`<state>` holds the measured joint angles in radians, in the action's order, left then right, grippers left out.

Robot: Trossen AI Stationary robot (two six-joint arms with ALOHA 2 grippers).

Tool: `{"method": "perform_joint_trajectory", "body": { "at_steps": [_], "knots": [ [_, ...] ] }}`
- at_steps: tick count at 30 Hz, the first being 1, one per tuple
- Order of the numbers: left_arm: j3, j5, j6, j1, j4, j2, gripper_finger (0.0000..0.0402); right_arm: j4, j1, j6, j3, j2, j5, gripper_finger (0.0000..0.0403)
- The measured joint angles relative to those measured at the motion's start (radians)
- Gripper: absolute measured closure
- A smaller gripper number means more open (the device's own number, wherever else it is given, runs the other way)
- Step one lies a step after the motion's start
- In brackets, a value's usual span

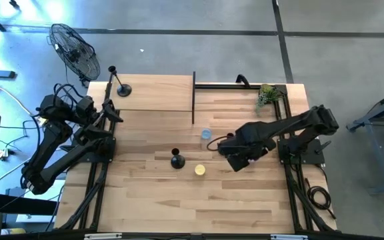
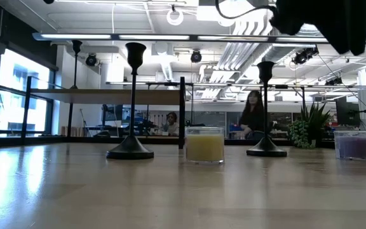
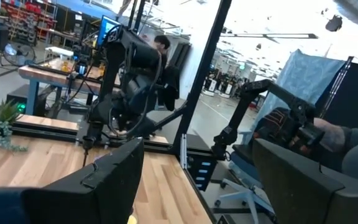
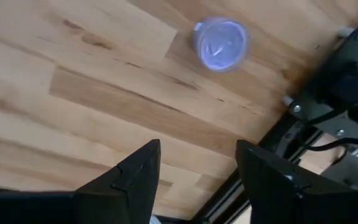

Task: Pick & Place candle stick holders
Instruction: Put the purple candle on the shelf

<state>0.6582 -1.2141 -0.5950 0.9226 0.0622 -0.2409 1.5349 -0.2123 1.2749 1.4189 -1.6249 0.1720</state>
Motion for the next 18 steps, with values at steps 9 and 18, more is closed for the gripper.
{"method": "perform_joint_trajectory", "body": {
  "at_steps": [9, 18],
  "knots": [
    [0.000, 0.000, 0.049, 0.000, 0.000, 0.000, 0.0107, -0.071, 0.000, 0.016, -0.020, 0.000, -0.011, 0.0198],
    [0.000, 0.001, 0.095, 0.000, 0.031, 0.000, 0.0107, -0.073, 0.000, 0.010, -0.019, 0.000, -0.023, 0.0134]
  ]
}}
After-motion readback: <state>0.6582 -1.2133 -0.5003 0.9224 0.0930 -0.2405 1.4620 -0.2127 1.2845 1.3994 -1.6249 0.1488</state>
